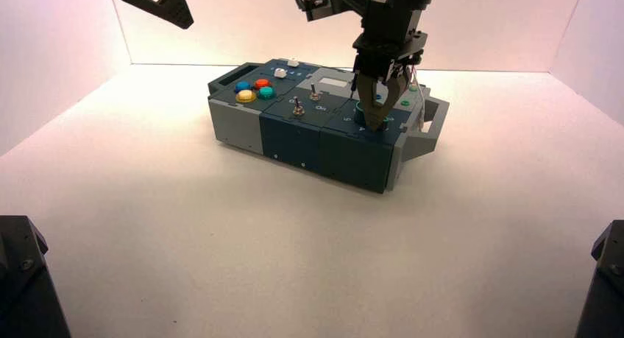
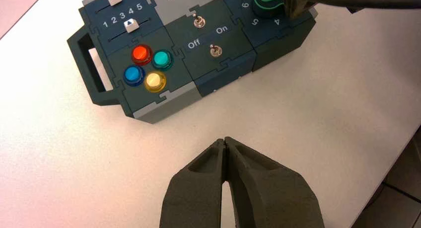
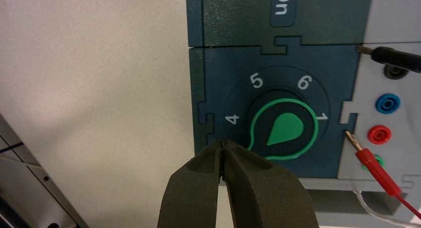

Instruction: Turn the knob to position 2.

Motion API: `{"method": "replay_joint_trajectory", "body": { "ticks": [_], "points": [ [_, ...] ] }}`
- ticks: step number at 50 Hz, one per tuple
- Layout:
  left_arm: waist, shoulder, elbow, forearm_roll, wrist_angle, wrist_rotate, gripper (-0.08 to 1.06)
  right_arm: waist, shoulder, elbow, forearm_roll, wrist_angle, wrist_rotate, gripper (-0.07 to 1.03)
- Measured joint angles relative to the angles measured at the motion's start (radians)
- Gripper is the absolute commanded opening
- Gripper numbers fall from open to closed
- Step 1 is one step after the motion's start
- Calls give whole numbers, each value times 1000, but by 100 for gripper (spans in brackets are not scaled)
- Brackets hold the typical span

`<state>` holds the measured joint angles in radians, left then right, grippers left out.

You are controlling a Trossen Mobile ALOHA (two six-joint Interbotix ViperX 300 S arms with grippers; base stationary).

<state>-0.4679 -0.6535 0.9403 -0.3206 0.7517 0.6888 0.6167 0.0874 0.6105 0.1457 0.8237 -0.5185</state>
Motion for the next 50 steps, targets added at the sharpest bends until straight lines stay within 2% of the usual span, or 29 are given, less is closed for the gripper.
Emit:
{"method": "replay_joint_trajectory", "body": {
  "ticks": [35, 50],
  "points": [
    [-15, -5, 0, 0, -2, 0, -3, -29, -18, 20, -11, 2, 2, -2],
    [-15, -5, 0, 0, -2, 0, -3, -61, -34, 20, -23, 2, 3, -2]
  ]
}}
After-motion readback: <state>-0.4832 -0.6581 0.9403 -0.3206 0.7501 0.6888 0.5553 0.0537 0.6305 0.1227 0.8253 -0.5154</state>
